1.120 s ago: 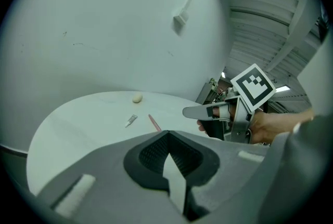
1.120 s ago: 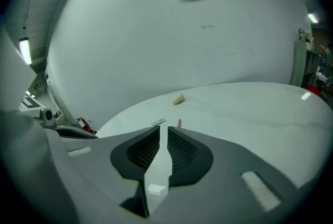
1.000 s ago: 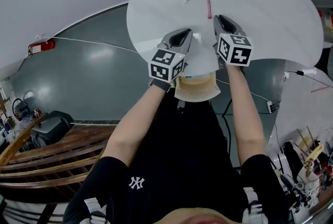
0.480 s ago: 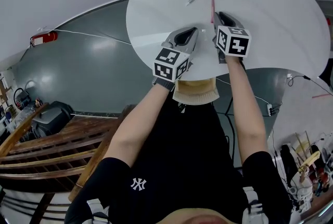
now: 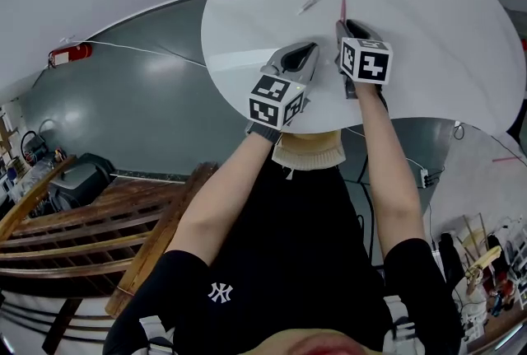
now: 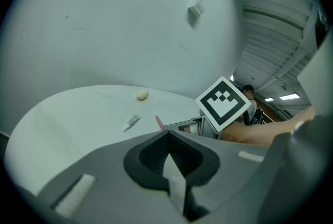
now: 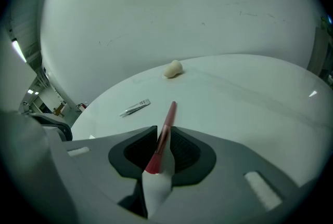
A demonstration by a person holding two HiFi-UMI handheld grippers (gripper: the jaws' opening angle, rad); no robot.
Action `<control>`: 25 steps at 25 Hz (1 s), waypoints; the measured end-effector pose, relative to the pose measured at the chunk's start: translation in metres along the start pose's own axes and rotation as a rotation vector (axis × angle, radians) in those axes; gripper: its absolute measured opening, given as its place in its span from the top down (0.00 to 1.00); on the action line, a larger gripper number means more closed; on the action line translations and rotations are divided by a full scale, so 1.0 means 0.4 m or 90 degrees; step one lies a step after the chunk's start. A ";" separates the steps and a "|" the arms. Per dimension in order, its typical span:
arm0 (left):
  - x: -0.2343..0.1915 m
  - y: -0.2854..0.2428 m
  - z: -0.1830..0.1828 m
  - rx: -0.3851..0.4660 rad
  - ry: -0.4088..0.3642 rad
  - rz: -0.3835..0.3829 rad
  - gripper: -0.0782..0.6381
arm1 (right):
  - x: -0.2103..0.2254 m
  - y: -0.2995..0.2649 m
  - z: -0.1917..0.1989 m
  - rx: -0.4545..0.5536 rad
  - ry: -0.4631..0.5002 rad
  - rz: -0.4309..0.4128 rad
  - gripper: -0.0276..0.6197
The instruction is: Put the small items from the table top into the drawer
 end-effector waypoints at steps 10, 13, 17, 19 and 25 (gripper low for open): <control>-0.007 0.012 0.006 -0.001 0.018 0.001 0.89 | 0.003 0.004 0.005 -0.034 0.012 0.006 0.85; -0.002 0.021 0.021 -0.005 0.020 0.006 0.89 | -0.005 0.019 0.034 -0.039 0.017 0.000 0.85; 0.011 0.037 0.041 -0.009 0.016 0.018 0.89 | -0.014 0.048 0.076 -0.046 0.012 -0.011 0.85; 0.016 0.046 0.053 -0.012 0.013 0.024 0.89 | -0.021 0.065 0.096 -0.046 0.008 -0.012 0.85; 0.038 0.086 0.095 -0.021 0.012 0.045 0.89 | -0.050 0.112 0.177 -0.047 -0.021 -0.011 0.85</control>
Point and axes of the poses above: the fingertips, and each gripper's own axes: y backward along the fingers, x to its right, z out of its underside, the point moved 5 cm from there along y, backward along the fingers, and after that the axes turned 1 degree about y, right-handed, at the moved point
